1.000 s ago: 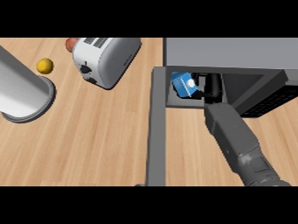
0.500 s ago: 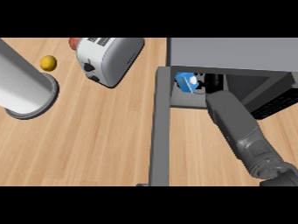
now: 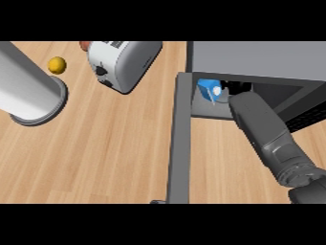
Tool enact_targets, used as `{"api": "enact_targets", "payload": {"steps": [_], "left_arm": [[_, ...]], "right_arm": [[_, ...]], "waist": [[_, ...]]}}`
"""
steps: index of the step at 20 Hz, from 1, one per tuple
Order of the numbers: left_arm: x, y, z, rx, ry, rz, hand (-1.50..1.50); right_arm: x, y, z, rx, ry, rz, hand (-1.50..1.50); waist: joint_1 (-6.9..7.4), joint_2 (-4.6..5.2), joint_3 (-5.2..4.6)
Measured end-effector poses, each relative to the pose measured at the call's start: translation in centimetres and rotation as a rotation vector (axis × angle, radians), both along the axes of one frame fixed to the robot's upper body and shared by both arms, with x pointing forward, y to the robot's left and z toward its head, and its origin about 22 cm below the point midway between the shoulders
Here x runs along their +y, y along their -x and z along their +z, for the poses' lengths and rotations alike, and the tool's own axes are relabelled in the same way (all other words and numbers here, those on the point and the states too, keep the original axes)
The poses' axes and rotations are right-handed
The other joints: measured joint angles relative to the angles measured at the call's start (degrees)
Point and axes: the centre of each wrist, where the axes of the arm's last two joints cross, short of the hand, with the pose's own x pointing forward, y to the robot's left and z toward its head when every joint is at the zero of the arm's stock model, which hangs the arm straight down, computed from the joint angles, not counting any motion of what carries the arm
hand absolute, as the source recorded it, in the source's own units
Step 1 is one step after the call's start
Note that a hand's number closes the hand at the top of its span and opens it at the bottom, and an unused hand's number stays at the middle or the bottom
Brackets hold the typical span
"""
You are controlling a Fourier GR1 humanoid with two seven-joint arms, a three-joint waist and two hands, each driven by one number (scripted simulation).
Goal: Pick up the milk, place it into the microwave and close the microwave
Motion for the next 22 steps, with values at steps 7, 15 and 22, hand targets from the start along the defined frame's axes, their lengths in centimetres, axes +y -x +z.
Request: {"api": "enact_targets", "payload": {"steps": [7, 15, 22], "left_arm": [[-0.2, -0.7, 0.0, -0.002, -0.002, -0.014, -1.5], [-0.7, -1.6, -0.4, 0.002, 0.006, -0.026, -1.5], [-1.2, -2.6, -0.8, 0.014, 0.009, -0.041, -1.5]], "right_arm": [[-2.8, 0.1, -0.3, 0.017, -0.006, -0.106, 1.5], [-5.8, 0.7, -1.0, 0.058, 0.004, -0.183, 1.5], [-6.4, 1.0, -1.4, 0.085, 0.079, -0.187, -1.5]], "waist": [[0.72, 0.6, 0.1], [1.45, 1.18, 0.19], [2.36, 1.51, 0.2]]}}
